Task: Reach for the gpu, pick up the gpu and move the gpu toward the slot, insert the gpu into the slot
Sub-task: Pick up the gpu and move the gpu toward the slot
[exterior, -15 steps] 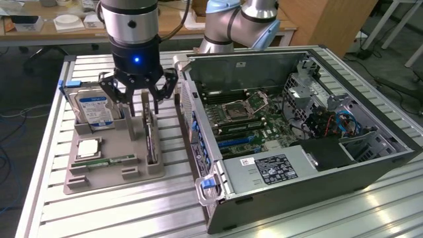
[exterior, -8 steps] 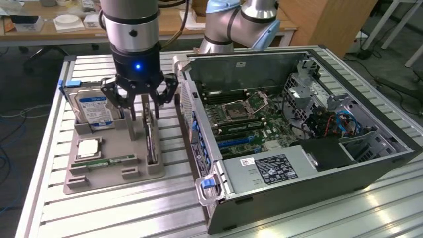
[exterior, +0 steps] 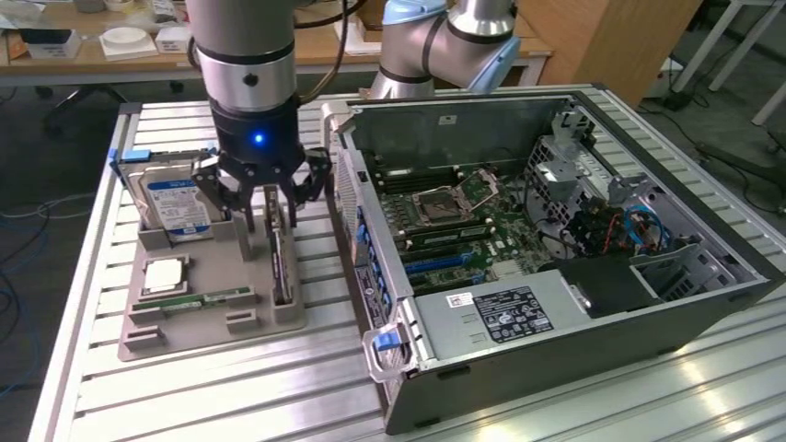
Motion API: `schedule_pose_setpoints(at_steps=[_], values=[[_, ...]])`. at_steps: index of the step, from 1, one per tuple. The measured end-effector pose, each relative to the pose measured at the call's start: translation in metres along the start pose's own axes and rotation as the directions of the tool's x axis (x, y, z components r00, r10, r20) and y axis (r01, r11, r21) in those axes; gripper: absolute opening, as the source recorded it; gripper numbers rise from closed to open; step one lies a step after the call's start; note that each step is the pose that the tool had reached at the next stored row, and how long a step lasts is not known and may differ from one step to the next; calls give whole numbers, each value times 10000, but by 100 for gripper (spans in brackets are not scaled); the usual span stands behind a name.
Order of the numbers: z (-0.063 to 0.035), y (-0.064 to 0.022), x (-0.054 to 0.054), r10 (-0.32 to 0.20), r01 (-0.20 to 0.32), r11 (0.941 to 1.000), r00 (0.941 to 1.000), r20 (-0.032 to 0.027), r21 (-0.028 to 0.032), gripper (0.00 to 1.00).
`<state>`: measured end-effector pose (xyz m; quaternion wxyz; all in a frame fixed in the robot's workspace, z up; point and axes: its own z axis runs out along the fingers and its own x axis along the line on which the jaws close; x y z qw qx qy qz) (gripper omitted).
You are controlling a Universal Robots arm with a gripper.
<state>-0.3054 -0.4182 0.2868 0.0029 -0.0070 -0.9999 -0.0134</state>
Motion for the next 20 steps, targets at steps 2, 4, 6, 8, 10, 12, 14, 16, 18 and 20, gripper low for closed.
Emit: schedule_pose_setpoints(at_steps=[2,4,6,8,10,12,14,16,18,20], values=[[35,-2,0,0,0,10000,10000,11,0,53],[65,-4,0,0,0,10000,10000,19,1,53],[91,-5,-1,0,0,10000,10000,30,0,53],[110,-5,3,1,-1,10000,10000,69,0,53],[133,-6,4,-2,2,10000,9999,110,-2,53],[164,-7,6,-3,3,10000,9999,130,-2,53],[201,-8,7,-4,4,10000,9999,140,-1,53],[237,-9,8,-3,3,10000,9999,141,-2,53],[274,-10,9,-3,3,10000,9999,140,-1,53],[310,-11,9,-3,3,10000,9999,141,-2,53]])
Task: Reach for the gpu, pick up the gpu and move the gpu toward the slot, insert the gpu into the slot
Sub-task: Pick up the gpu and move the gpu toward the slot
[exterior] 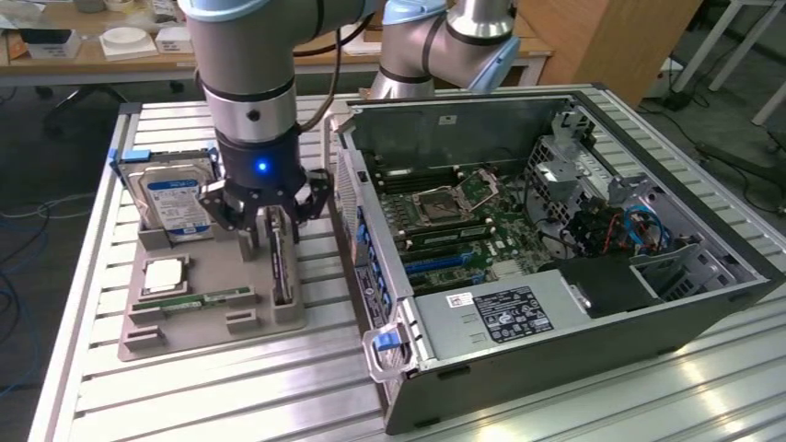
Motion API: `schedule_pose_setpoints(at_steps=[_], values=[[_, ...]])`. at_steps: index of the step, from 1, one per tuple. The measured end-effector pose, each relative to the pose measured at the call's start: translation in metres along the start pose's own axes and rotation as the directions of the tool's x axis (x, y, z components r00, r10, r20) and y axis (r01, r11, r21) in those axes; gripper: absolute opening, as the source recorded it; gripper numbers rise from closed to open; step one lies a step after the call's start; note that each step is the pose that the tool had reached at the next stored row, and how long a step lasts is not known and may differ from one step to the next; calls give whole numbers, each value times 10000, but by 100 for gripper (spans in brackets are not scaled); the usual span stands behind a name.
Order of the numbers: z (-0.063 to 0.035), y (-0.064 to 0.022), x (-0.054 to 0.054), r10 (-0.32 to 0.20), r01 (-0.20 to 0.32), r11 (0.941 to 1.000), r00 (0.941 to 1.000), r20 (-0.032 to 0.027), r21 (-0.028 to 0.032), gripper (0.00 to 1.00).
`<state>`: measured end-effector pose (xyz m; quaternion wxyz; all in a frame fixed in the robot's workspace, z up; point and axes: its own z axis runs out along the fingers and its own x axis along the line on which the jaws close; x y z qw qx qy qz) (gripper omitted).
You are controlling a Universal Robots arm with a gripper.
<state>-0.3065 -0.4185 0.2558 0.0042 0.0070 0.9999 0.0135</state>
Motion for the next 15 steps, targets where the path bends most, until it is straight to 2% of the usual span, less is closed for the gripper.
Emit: schedule_pose_setpoints(at_steps=[15], values=[[178,-13,14,2,-2,10000,10000,1,2,53]])
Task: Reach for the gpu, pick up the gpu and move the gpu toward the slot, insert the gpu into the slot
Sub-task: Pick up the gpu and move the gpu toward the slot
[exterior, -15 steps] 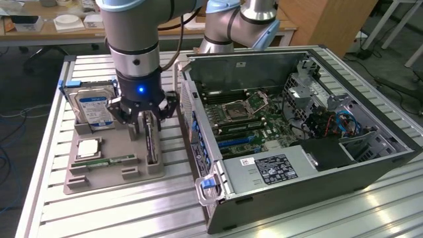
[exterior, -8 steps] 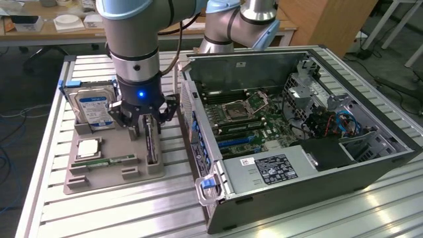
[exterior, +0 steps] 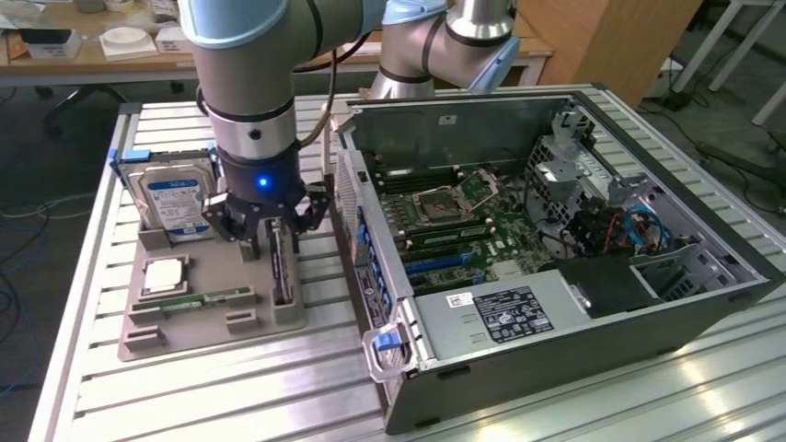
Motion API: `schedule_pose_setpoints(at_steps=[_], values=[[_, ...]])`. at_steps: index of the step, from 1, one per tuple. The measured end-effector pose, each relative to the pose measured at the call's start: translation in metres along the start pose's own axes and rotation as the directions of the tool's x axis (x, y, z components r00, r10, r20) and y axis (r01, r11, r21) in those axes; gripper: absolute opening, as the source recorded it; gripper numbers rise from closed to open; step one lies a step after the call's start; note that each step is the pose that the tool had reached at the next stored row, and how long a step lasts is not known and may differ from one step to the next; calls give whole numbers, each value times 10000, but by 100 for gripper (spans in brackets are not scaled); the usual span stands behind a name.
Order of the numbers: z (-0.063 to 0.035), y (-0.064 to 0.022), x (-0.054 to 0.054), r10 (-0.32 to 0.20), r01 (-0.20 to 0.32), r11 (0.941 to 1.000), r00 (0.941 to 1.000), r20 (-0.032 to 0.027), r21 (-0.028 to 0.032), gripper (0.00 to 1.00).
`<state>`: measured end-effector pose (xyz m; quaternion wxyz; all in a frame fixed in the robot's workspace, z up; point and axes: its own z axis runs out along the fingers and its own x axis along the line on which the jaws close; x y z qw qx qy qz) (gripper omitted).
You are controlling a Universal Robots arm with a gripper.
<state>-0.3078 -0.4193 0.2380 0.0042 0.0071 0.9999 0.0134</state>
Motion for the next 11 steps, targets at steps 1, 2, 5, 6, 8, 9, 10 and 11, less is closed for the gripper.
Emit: schedule_pose_setpoints(at_steps=[1,2,5,6,8,9,10,11], values=[[9,-1,0,0,0,10000,10000,0,3,53],[21,-1,0,-2,2,10000,10000,0,12,53],[57,-3,-1,-5,5,10000,10000,0,65,53],[68,-3,0,-4,4,10000,10000,0,69,53],[85,-3,0,-3,3,10000,10000,0,70,53],[88,-4,1,-3,3,10000,10000,-1,72,53],[88,-4,1,-3,3,10000,10000,-2,72,53],[88,-4,1,-3,3,10000,10000,-3,73,53]])
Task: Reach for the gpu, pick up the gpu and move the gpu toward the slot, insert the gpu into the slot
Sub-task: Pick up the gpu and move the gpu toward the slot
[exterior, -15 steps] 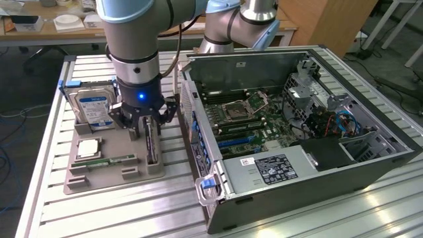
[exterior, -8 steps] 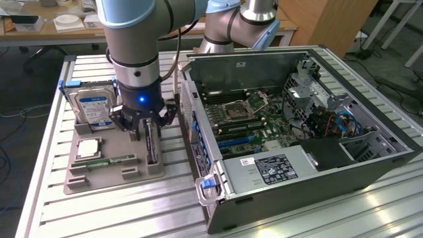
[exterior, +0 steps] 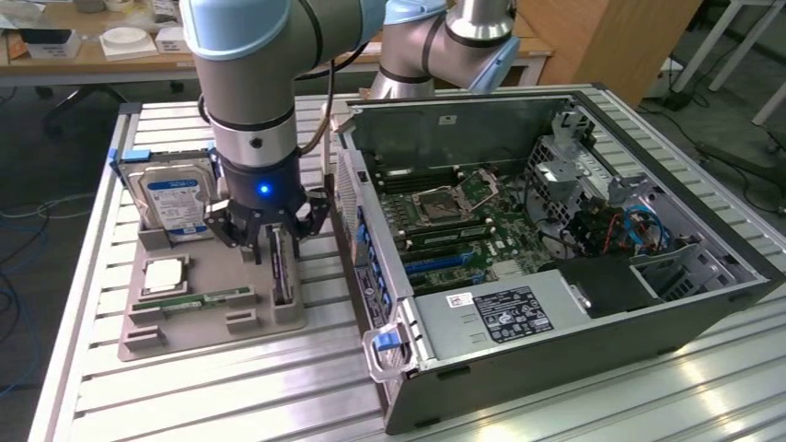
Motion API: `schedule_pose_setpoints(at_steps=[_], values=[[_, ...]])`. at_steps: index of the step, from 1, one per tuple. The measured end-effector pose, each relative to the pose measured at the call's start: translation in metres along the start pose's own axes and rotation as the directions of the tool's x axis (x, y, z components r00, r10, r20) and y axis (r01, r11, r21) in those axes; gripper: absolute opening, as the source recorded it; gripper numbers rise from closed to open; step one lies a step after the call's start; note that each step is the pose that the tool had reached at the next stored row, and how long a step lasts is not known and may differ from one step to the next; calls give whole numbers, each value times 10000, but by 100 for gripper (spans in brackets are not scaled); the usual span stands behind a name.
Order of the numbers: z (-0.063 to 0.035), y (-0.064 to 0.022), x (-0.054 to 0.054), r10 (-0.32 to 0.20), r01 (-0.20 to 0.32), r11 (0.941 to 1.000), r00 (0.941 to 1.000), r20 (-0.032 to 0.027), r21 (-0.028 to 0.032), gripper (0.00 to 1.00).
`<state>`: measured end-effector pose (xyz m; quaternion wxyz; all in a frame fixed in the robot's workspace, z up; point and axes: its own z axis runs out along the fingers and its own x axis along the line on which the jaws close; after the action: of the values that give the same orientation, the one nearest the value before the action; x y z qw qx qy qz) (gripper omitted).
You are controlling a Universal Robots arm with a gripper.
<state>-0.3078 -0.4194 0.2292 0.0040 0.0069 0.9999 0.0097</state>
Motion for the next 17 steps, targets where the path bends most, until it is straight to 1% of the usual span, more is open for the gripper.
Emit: schedule_pose_setpoints(at_steps=[7,9,10,15,16,17], values=[[2,0,0,0,0,10000,10000,3,-2,53],[2,0,-1,0,0,10000,10000,3,-2,51],[2,0,0,0,0,10000,10000,2,-2,45],[2,0,0,0,0,10000,10000,3,-2,43],[2,0,0,0,0,10000,10000,3,-2,36],[2,1,0,0,0,10000,10000,3,-2,36]])
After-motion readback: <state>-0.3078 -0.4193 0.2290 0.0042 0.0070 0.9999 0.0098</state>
